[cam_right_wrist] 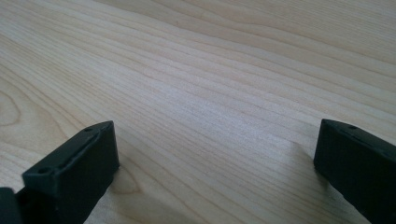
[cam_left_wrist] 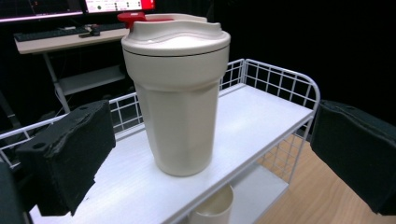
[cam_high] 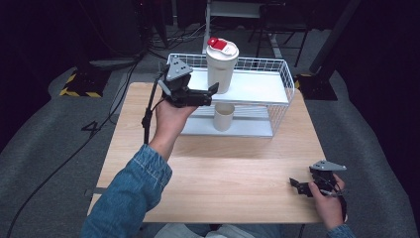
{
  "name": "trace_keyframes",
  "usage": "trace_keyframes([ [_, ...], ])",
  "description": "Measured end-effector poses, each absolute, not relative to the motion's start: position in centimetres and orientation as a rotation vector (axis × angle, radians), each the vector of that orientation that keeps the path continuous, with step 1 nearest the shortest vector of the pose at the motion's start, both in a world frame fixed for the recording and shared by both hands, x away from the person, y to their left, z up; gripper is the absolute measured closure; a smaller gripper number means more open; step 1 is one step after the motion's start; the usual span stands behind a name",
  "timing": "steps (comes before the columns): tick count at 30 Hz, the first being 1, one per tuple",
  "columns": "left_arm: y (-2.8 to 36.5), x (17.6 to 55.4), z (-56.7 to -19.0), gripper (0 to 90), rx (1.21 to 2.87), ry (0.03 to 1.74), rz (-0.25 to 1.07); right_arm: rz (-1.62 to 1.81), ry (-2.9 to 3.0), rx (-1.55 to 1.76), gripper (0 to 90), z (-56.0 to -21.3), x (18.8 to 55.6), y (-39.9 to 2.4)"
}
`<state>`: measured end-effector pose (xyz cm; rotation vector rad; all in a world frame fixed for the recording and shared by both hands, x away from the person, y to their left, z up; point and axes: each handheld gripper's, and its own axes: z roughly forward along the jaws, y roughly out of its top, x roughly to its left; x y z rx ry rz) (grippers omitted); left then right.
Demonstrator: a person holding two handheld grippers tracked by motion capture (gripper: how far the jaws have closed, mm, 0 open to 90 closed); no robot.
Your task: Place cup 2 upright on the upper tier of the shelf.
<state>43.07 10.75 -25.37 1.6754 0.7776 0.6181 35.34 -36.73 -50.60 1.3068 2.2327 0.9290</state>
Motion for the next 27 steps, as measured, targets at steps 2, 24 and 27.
trace_keyframes([
  [2, 11.1, 42.3, -25.3, 0.9, 1.674, 0.768, 0.611, 0.928, 2.233, 1.307, 0.0, -50.6, 35.3, -36.7],
  [24, 17.0, 34.4, -27.9, 1.1, 1.76, 0.789, 0.594, 0.933, 2.241, 1.296, 0.0, -50.6, 35.9, -36.5],
  [27, 17.7, 33.7, -28.9, 1.1, 1.768, 0.799, 0.575, 0.933, 2.24, 1.297, 0.0, -50.6, 35.9, -36.5],
])
